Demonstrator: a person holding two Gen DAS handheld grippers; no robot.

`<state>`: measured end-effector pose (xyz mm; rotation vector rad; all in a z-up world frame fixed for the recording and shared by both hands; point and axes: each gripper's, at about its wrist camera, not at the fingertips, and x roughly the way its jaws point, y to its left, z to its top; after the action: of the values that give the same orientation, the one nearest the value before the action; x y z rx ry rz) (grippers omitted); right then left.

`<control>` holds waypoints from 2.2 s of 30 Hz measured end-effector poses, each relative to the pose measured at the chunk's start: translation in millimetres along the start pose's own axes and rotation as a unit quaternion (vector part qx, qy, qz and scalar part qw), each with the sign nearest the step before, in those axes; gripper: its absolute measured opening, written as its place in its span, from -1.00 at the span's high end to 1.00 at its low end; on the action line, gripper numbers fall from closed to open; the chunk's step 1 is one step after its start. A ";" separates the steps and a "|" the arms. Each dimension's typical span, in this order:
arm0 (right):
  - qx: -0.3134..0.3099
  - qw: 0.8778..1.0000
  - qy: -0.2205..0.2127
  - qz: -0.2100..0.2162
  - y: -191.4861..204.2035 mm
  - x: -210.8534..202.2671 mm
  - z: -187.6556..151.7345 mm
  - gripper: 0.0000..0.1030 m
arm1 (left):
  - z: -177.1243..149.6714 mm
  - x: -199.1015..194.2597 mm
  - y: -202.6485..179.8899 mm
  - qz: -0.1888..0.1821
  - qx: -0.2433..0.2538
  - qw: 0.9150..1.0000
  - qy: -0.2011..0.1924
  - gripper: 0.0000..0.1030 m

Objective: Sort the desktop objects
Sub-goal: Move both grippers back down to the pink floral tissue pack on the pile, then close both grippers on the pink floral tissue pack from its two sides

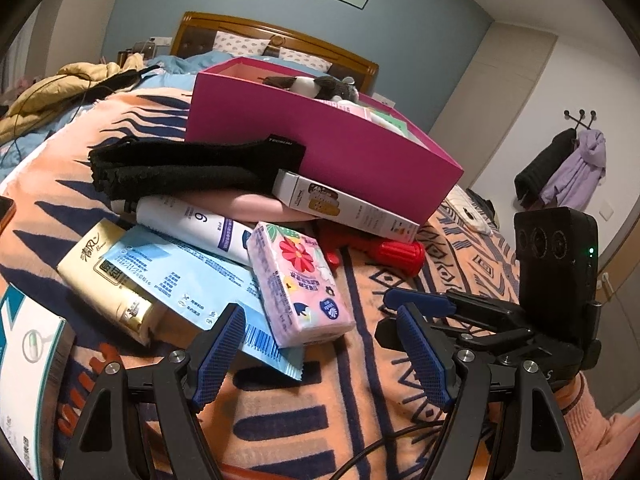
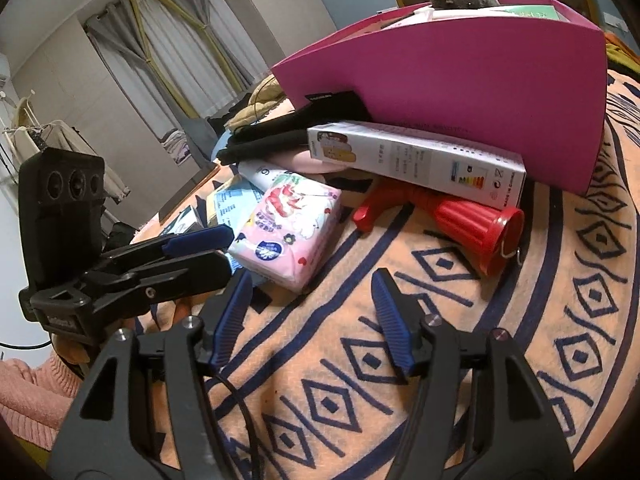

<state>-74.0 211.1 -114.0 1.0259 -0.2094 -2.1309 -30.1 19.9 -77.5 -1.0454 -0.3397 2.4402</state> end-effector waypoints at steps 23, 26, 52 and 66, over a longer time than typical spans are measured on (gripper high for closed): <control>0.056 0.998 0.006 0.025 -23.1 -5.5 -2.3 -0.27 | 6.7 16.8 5.4 -0.005 -0.003 1.000 0.016 -0.32; 0.064 0.998 0.001 0.027 -25.6 -6.4 -1.3 -0.27 | 4.8 24.1 2.9 -0.012 0.004 0.999 0.032 -0.15; 0.017 1.000 0.003 -0.006 -10.6 -8.3 2.5 -0.27 | 19.4 2.0 18.4 -0.015 0.017 1.000 0.019 -0.07; -0.052 0.996 0.039 -0.058 12.6 12.2 6.0 -0.41 | 26.9 36.5 -1.9 -0.021 0.057 0.996 0.065 -0.07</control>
<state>-76.2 192.8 -111.9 1.0810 -0.0010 -2.1753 -71.3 38.7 -81.0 -1.1277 -0.1751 2.3114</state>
